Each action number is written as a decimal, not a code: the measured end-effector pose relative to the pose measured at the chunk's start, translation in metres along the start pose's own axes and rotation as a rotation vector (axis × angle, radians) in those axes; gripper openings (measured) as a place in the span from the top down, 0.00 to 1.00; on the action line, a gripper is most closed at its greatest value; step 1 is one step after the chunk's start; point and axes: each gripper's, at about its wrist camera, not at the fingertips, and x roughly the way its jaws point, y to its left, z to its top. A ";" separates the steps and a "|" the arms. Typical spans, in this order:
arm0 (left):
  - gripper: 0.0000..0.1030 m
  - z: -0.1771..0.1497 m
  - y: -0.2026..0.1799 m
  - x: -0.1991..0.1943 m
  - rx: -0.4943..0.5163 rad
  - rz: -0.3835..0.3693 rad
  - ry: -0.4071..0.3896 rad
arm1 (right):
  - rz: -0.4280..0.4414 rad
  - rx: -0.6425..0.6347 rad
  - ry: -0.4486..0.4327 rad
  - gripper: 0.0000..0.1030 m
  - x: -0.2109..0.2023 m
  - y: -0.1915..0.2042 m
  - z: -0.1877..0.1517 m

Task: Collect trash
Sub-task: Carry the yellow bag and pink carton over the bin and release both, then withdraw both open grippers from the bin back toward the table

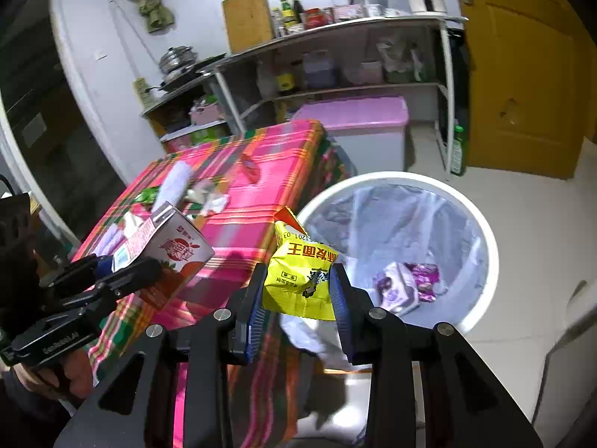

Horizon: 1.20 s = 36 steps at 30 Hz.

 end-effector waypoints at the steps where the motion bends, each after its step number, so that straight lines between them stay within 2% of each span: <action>1: 0.68 0.002 -0.003 0.005 0.006 -0.007 0.003 | -0.009 0.007 0.001 0.67 0.001 -0.004 -0.001; 12: 0.67 0.019 -0.029 0.067 0.033 -0.065 0.067 | -0.102 0.081 0.053 0.66 0.021 -0.052 -0.007; 22: 0.67 0.022 -0.038 0.112 0.028 -0.081 0.152 | -0.142 0.118 0.101 0.66 0.038 -0.075 -0.011; 26: 0.67 0.022 -0.038 0.122 0.023 -0.085 0.179 | -0.148 0.122 0.111 0.64 0.041 -0.079 -0.012; 29: 0.66 0.020 -0.038 0.123 0.020 -0.091 0.183 | -0.146 0.115 0.104 0.53 0.039 -0.077 -0.012; 36: 0.66 0.021 -0.034 0.112 0.002 -0.103 0.163 | -0.147 0.101 0.088 0.52 0.033 -0.069 -0.011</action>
